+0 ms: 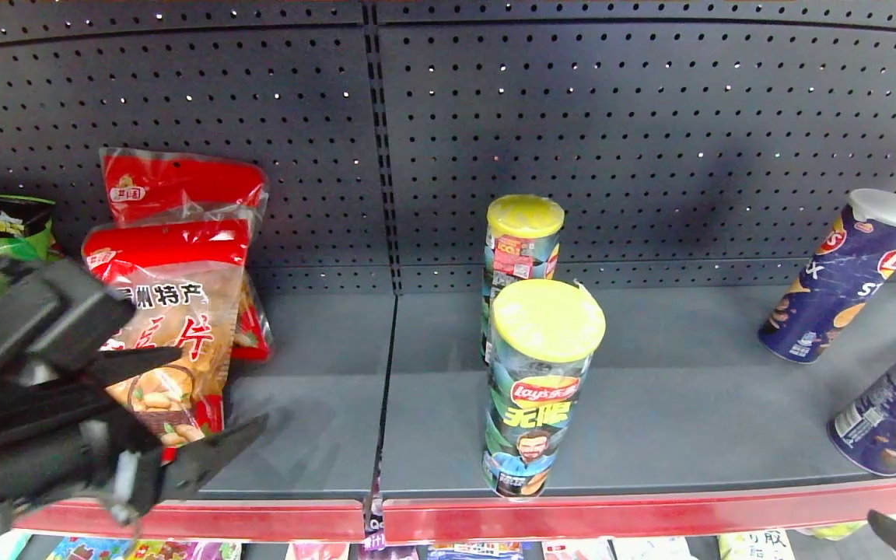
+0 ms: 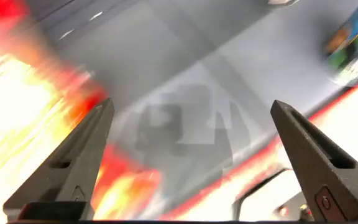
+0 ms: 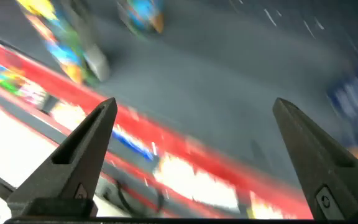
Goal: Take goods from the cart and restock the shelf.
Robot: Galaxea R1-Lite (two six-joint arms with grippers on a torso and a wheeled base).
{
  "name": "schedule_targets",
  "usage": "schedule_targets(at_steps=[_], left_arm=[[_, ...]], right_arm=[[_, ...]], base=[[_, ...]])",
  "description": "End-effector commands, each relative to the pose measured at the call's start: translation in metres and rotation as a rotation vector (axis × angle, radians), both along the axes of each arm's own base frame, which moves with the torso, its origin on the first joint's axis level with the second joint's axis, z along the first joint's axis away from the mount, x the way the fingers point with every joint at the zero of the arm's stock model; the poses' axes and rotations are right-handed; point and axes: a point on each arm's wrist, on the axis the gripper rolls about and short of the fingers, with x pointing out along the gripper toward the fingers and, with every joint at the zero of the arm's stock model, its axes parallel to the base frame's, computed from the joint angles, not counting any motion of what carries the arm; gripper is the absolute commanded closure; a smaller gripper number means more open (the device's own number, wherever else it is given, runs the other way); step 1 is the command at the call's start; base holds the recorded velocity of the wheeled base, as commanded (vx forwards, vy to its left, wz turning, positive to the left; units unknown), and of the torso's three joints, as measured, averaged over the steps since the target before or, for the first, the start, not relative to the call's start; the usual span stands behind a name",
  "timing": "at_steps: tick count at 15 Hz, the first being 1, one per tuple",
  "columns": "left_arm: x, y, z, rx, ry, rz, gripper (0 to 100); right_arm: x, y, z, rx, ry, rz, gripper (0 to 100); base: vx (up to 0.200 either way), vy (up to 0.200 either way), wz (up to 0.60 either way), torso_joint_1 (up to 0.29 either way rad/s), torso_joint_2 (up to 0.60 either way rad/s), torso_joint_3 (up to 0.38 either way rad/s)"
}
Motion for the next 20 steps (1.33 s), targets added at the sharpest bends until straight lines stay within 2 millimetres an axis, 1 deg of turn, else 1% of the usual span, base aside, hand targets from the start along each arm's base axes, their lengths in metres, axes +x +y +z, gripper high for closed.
schedule_targets(at_steps=[1,2,3,4,5,6,7,8,9,11,12,13,14,15,20], left_arm=[[-0.134,0.071,-0.019,-0.036,-0.038,0.284,0],[-0.156,0.074,-0.027,-0.059,-0.004,0.372,0],[-0.174,0.074,-0.032,-0.077,0.037,0.467,0],[-0.184,0.072,-0.038,-0.105,0.078,0.528,0],[-0.189,0.071,-0.049,-0.139,0.068,0.538,0],[-0.191,0.071,-0.068,-0.159,0.036,0.523,0],[-0.189,0.07,-0.092,-0.2,-0.061,0.476,0],[-0.176,0.069,-0.101,-0.224,-0.122,0.465,0],[-0.165,0.068,-0.103,-0.25,-0.222,0.448,0],[-0.145,0.067,-0.124,-0.288,-0.348,0.427,0],[-0.143,0.067,-0.124,-0.306,-0.397,0.417,0],[-0.143,0.067,-0.125,-0.306,-0.389,0.416,0],[-0.143,0.067,-0.125,-0.305,-0.388,0.417,0],[-0.143,0.067,-0.131,-0.284,-0.341,0.414,0],[-0.143,0.066,-0.131,-0.279,-0.347,0.412,0]], right_arm=[[-0.058,-0.015,-0.014,0.0,-0.101,-0.21,0],[-0.07,-0.017,-0.024,-0.013,-0.089,-0.281,0],[-0.079,-0.016,-0.035,-0.024,-0.067,-0.332,0],[-0.083,-0.015,-0.042,-0.029,-0.042,-0.369,0],[-0.082,-0.013,-0.052,-0.031,-0.015,-0.404,0],[-0.082,-0.011,-0.064,-0.03,-0.011,-0.426,0],[-0.082,-0.011,-0.079,-0.016,-0.038,-0.385,0],[-0.082,-0.011,-0.086,0.005,-0.086,-0.31,0],[-0.08,-0.011,-0.087,0.015,-0.1,-0.288,0],[-0.078,-0.012,-0.089,0.024,-0.109,-0.338,0],[-0.074,-0.012,-0.089,0.04,-0.144,-0.345,0],[-0.068,-0.011,-0.092,0.058,-0.196,-0.32,0],[-0.067,-0.011,-0.093,0.069,-0.219,-0.299,0],[-0.064,-0.01,-0.094,0.088,-0.243,-0.291,0],[-0.064,-0.01,-0.094,0.095,-0.242,-0.294,0]], base=[[0.0,0.0,0.0,0.0,0.0,0.0],[0.0,0.0,0.0,0.0,0.0,0.0],[0.0,0.0,0.0,0.0,0.0,0.0],[0.0,0.0,0.0,0.0,0.0,0.0],[0.0,0.0,0.0,0.0,0.0,0.0],[0.0,0.0,0.0,0.0,0.0,0.0],[0.0,0.0,0.0,0.0,0.0,0.0],[0.0,0.0,0.0,0.0,0.0,0.0],[0.0,0.0,0.0,0.0,0.0,0.0],[0.0,0.0,0.0,0.0,0.0,0.0],[0.0,0.0,0.0,0.0,0.0,0.0],[0.0,0.0,0.0,0.0,0.0,0.0],[0.0,0.0,0.0,0.0,0.0,0.0],[0.0,0.0,0.0,0.0,0.0,0.0],[0.0,0.0,0.0,0.0,0.0,0.0]])
